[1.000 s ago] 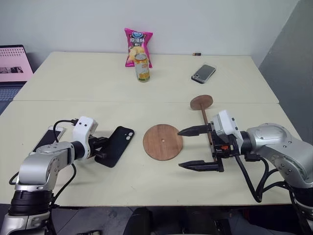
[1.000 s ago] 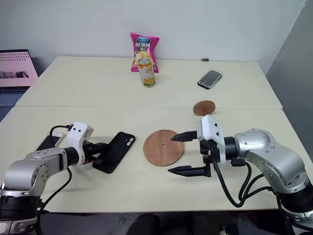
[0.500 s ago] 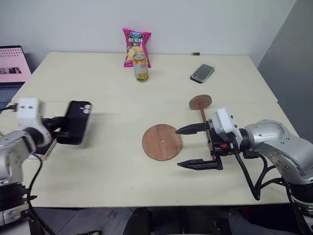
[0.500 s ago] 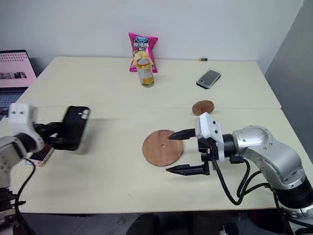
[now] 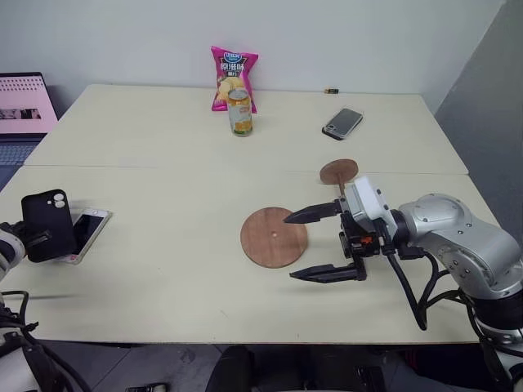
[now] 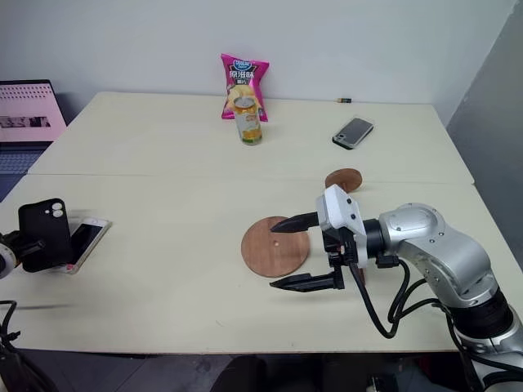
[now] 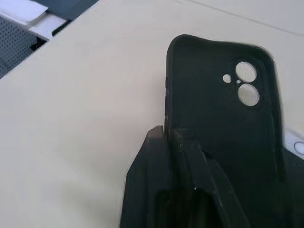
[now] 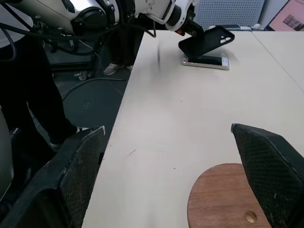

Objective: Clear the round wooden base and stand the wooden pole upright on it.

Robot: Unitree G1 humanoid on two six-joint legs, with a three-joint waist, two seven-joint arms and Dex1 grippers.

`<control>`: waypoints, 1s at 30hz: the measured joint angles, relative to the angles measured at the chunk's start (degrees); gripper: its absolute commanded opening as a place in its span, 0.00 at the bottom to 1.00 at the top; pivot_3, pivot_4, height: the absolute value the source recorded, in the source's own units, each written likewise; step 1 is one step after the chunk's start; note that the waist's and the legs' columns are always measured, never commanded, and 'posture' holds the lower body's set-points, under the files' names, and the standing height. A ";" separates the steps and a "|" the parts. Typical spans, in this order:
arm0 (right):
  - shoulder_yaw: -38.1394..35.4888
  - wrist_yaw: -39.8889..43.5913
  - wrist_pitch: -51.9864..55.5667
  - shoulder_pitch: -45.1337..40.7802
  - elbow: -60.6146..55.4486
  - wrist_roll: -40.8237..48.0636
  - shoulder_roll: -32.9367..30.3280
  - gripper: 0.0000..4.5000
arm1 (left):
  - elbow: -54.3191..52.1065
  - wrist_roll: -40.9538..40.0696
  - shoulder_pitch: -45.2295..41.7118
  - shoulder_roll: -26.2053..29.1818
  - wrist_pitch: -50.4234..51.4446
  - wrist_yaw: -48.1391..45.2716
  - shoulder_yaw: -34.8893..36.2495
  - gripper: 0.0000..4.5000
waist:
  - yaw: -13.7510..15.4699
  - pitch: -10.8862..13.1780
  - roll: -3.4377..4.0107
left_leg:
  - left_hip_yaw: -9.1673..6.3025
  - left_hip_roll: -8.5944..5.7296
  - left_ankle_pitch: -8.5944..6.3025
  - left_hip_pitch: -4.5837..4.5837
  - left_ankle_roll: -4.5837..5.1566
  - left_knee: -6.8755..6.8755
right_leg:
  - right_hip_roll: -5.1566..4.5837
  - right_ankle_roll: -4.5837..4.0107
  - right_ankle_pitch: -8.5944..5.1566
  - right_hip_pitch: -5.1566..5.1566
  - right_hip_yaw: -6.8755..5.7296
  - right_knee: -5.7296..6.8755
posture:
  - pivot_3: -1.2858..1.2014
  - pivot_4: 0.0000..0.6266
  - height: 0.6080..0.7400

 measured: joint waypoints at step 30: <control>-5.43 -2.83 0.27 4.51 1.93 -2.12 -5.15 1.00 | -45.44 -7.54 18.15 3.69 -11.66 -32.12 -14.88 1.00 | 0.13 0.09 0.15 | 0.13 0.00 -0.01 -0.04 -0.02 -0.06 | -0.17 -0.05 0.00 0.01 0.06 -0.14 | 0.52 0.24 1.00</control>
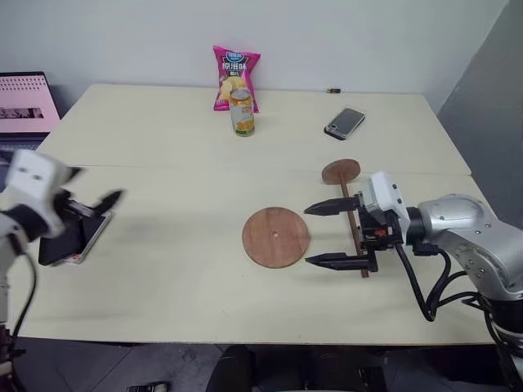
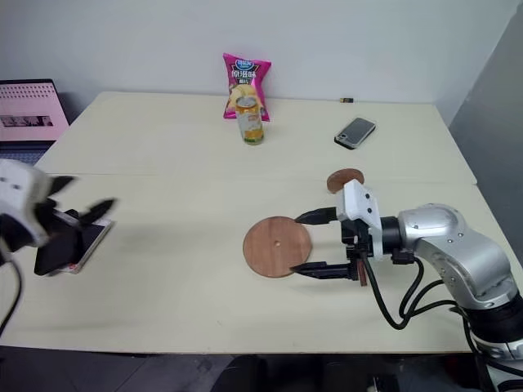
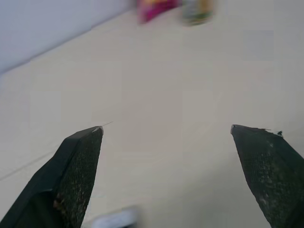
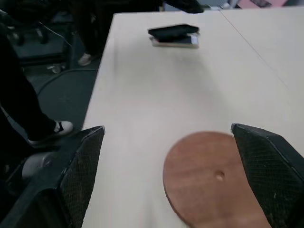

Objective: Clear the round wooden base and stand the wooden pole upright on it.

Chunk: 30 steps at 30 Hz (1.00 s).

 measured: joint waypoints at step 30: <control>11.11 -28.19 33.10 -28.25 42.56 -16.13 12.16 1.00 | -17.73 -3.87 -13.14 -3.63 2.04 -11.54 -21.36 1.00 | -0.62 0.14 0.24 | 0.20 0.00 0.01 0.02 0.07 -0.01 | 0.29 -0.04 -0.04 -0.07 0.19 0.14 | 0.52 0.24 1.00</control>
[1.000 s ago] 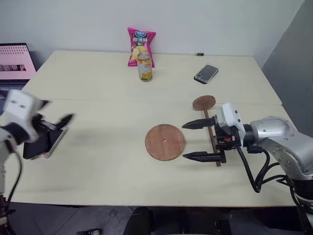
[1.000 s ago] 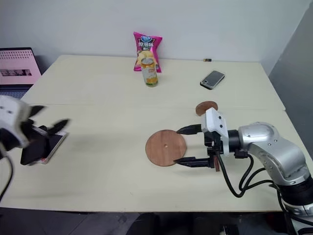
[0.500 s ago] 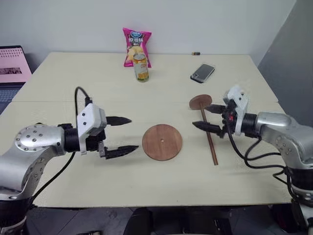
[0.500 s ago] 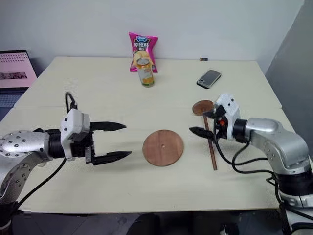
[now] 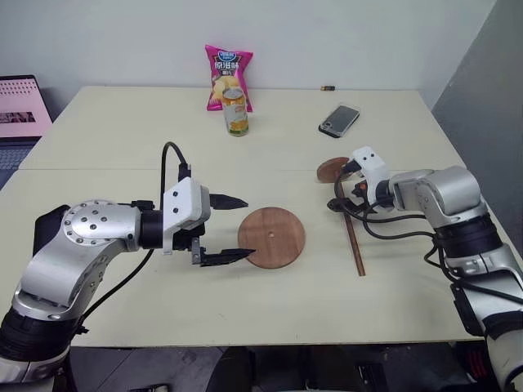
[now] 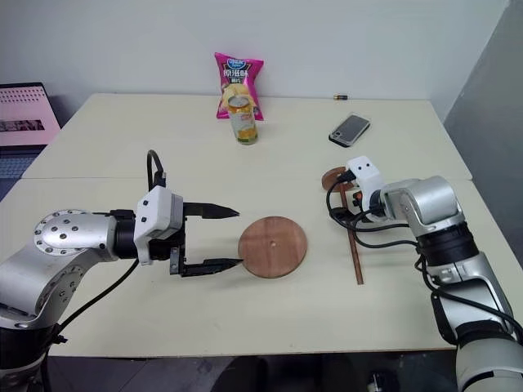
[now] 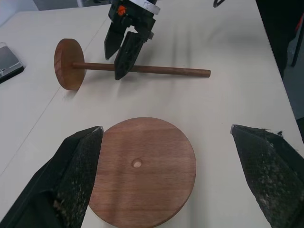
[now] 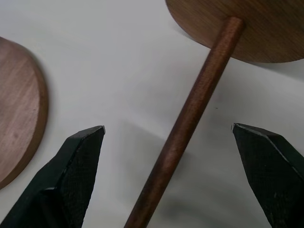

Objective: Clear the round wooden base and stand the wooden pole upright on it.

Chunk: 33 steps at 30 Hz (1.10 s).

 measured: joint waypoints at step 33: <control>-1.32 19.36 -3.66 -17.20 33.68 -11.96 6.15 0.05 | 0.40 4.56 1.47 -2.32 -3.25 -1.14 -3.25 1.00 | -0.56 0.08 0.14 | 0.00 0.03 0.00 -0.07 0.00 -0.01 | 0.01 -0.01 0.00 -0.12 0.01 0.05 | 0.52 0.24 1.00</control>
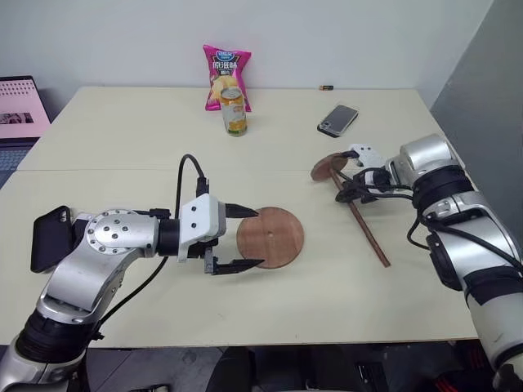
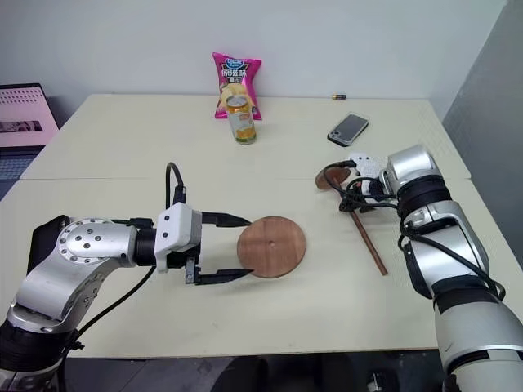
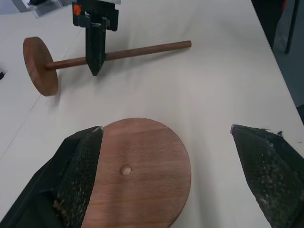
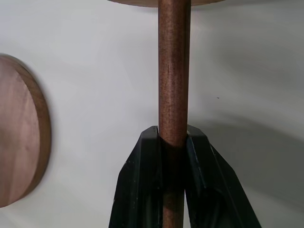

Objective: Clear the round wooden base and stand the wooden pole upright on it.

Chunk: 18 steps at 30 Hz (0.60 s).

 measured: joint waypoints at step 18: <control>-16.27 -6.29 -33.93 31.56 -64.47 16.20 18.04 0.05 | -1.57 -3.37 23.23 4.24 1.99 -0.05 22.11 1.00 | -0.50 0.08 0.13 | -0.12 0.03 0.00 -0.01 -0.01 -0.02 | 0.03 0.03 0.01 -0.06 -0.02 0.03 | 0.52 0.24 1.00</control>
